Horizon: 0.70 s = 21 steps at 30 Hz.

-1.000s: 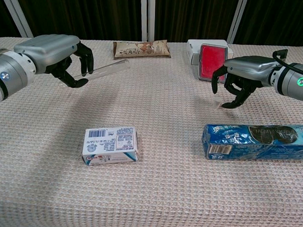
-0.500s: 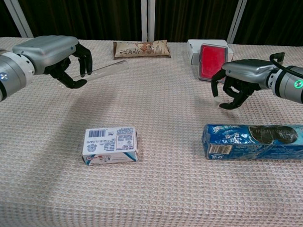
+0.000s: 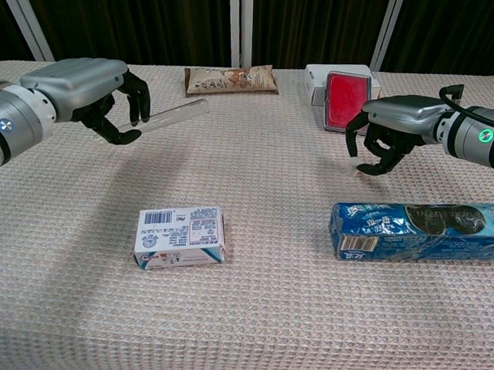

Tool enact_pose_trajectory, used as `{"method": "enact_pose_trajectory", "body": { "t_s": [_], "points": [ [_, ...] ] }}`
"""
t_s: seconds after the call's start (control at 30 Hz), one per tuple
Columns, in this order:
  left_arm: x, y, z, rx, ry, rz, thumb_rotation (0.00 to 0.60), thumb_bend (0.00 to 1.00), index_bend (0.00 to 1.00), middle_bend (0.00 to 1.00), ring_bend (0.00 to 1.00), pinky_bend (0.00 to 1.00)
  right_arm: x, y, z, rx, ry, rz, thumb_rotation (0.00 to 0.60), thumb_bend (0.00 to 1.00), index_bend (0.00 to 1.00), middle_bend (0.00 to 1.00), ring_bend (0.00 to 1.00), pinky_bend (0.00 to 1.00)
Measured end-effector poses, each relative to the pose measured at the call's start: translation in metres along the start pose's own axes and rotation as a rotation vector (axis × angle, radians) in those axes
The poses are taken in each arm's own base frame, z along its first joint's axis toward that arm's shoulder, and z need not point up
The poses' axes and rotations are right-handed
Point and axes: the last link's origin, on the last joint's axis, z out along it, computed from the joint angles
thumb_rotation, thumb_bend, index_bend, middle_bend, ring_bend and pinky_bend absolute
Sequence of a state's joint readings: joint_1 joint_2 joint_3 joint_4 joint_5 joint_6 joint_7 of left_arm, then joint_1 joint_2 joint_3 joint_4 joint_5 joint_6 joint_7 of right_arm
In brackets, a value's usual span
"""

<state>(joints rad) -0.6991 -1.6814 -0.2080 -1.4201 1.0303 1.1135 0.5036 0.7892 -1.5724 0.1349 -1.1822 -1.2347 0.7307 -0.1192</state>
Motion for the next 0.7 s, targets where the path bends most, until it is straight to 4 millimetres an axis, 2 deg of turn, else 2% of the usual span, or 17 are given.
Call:
{"method": "enact_pose_trajectory", "body": {
  "t_s": [0.2, 0.37, 0.57, 0.7],
  "points": [
    [0.000, -0.001, 0.000, 0.004, 0.003, -0.010, 0.600, 0.48, 0.68, 0.63, 0.86, 1.00, 0.004, 0.001, -0.001, -0.003, 0.021, 0.011, 0.600, 0.47, 0.70, 0.88, 0.92, 1.00],
    [0.004, -0.002, 0.002, 0.003, 0.011, -0.068, 0.600, 0.48, 0.68, 0.63, 0.86, 1.00, 0.020, 0.002, -0.010, 0.010, 0.088, 0.067, 0.600, 0.49, 0.75, 0.90, 0.93, 1.00],
    [0.008, 0.001, 0.005, -0.008, 0.019, -0.225, 0.600, 0.48, 0.68, 0.63, 0.86, 1.00, 0.060, 0.003, -0.035, 0.059, 0.204, 0.209, 0.600, 0.51, 0.76, 0.91, 0.95, 1.00],
    [0.008, 0.006, 0.008, -0.026, 0.023, -0.342, 0.600, 0.48, 0.68, 0.63, 0.86, 1.00, 0.095, -0.001, -0.052, 0.114, 0.277, 0.301, 0.600, 0.52, 0.77, 0.91, 0.95, 1.00]
  ]
}}
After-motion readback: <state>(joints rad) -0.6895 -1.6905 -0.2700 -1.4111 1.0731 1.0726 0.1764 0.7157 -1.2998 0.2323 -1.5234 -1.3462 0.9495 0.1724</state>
